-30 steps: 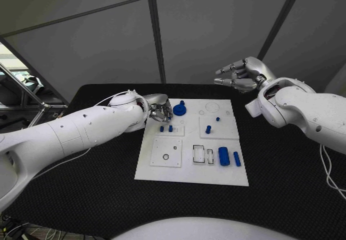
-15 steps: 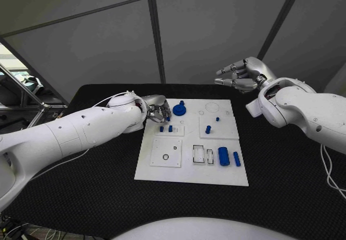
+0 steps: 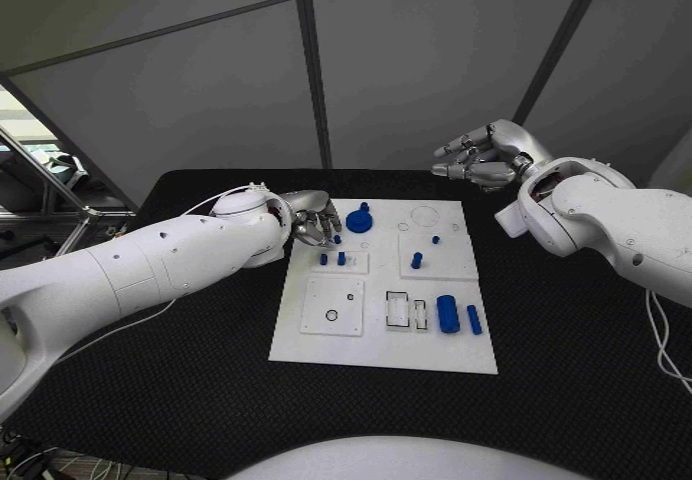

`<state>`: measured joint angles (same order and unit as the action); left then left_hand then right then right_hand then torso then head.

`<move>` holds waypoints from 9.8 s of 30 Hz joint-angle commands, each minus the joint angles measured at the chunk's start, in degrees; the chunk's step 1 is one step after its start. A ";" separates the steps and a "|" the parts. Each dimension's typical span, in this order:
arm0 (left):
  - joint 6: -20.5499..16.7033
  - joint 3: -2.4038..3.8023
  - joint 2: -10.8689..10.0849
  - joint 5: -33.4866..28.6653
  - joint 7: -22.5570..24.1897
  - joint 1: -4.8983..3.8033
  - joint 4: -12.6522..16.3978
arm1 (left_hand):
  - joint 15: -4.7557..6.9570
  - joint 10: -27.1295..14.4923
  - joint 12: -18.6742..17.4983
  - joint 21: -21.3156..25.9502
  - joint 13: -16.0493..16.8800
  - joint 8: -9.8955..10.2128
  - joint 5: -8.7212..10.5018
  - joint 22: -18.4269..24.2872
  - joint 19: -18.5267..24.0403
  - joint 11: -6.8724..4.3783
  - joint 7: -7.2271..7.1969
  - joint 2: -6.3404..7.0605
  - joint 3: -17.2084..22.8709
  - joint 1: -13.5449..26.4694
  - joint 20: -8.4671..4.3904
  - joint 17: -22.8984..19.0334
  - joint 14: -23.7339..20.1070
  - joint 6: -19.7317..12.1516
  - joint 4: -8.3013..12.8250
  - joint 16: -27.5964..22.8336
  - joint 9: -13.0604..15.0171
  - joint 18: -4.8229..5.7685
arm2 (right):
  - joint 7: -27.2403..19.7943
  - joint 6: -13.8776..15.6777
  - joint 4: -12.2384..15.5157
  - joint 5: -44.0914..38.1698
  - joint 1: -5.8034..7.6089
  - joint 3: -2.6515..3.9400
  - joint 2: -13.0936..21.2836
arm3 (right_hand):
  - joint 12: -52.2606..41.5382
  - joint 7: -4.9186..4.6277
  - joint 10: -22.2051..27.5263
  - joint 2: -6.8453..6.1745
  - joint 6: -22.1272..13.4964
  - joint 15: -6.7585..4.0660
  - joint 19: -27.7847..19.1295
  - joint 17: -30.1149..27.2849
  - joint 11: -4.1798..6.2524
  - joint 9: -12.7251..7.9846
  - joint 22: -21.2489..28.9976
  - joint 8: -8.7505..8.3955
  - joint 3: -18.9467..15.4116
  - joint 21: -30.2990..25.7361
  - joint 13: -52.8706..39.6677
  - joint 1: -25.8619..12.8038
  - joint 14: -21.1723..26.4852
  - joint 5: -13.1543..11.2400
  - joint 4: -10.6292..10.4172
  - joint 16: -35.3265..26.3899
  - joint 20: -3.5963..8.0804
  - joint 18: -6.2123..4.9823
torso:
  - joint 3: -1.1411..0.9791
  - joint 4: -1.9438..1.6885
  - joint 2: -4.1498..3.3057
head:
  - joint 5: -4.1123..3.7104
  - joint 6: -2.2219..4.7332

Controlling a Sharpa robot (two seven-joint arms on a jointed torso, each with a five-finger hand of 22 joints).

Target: Assemble the parts on the task board

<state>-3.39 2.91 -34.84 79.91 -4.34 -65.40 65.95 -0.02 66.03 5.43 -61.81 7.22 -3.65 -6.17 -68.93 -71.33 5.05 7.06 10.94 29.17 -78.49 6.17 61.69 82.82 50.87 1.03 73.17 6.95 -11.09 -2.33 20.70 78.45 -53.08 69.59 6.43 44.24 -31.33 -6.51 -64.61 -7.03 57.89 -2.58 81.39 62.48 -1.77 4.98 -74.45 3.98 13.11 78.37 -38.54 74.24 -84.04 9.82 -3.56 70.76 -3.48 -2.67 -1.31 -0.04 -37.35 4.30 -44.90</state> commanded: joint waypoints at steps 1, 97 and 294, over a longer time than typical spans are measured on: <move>-0.96 0.48 -0.85 0.06 -0.17 -0.07 0.44 | -0.37 -0.74 -0.32 0.66 -0.15 0.02 0.33 0.39 0.35 0.03 0.17 0.77 -0.12 -0.06 0.40 -0.53 -0.20 -0.37 -0.40 -0.48 -0.15 3.88 | 5.41 -5.80 -0.72 -10.12 0.09 0.03 -0.05 | 7.43 -0.21 2.21 -0.29 2.04 0.21 0.26 -0.87 -0.50 0.40 -0.38 0.59 2.81 0.11 6.19 1.87 -0.40 0.03 1.40 -0.73 -0.31 -1.02 | 0.00 0.05 0.05 | -0.09 0.17; -3.12 4.21 -14.97 -60.88 23.63 0.95 12.50 | -0.58 1.70 1.28 26.84 2.45 -0.81 1.49 18.10 11.70 0.29 2.35 -2.03 -1.94 -0.88 0.48 -32.41 -11.21 8.40 -1.41 -33.67 1.97 0.63 | 11.75 -6.53 -1.44 -45.27 -4.44 -4.19 -4.20 | 27.68 0.15 -9.49 3.10 11.25 0.56 4.79 -2.80 -0.97 0.67 -9.06 0.37 20.68 6.44 32.59 0.61 -0.94 -2.74 13.32 1.70 -0.74 0.88 | 0.00 0.06 0.05 | -3.57 1.03; -0.39 3.97 -12.42 -61.13 21.25 1.06 11.09 | -0.84 1.20 1.13 28.52 2.79 -0.33 2.07 19.28 11.30 0.48 2.50 -2.11 -3.08 -0.13 0.75 -32.68 -10.96 8.06 -2.04 -35.07 2.13 0.64 | 16.08 -9.66 9.11 -44.02 -8.64 -2.49 -1.65 | 25.63 0.67 -9.60 0.62 9.89 0.27 4.60 -9.33 -0.54 -0.03 -7.24 1.47 19.69 4.39 33.84 -3.03 -0.49 -6.82 8.72 -0.83 -0.58 0.43 | 0.06 0.15 -0.06 | 0.14 0.22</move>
<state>-4.29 6.83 -47.28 19.13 16.82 -64.27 77.03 -0.61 67.48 6.76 -33.43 9.96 -4.31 -4.40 -49.69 -59.87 5.67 9.42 8.81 26.47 -78.95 6.58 29.06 71.78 58.96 -1.03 38.40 9.02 -11.13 13.80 9.96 87.22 -96.89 60.90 3.94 42.63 -5.77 -6.00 -73.91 -6.96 67.12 -1.86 84.06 53.04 -2.32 4.51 -74.94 5.03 32.74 82.54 -4.66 71.50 -84.14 3.16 5.56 69.56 -4.48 -2.62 -1.25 0.14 -37.39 4.37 -44.62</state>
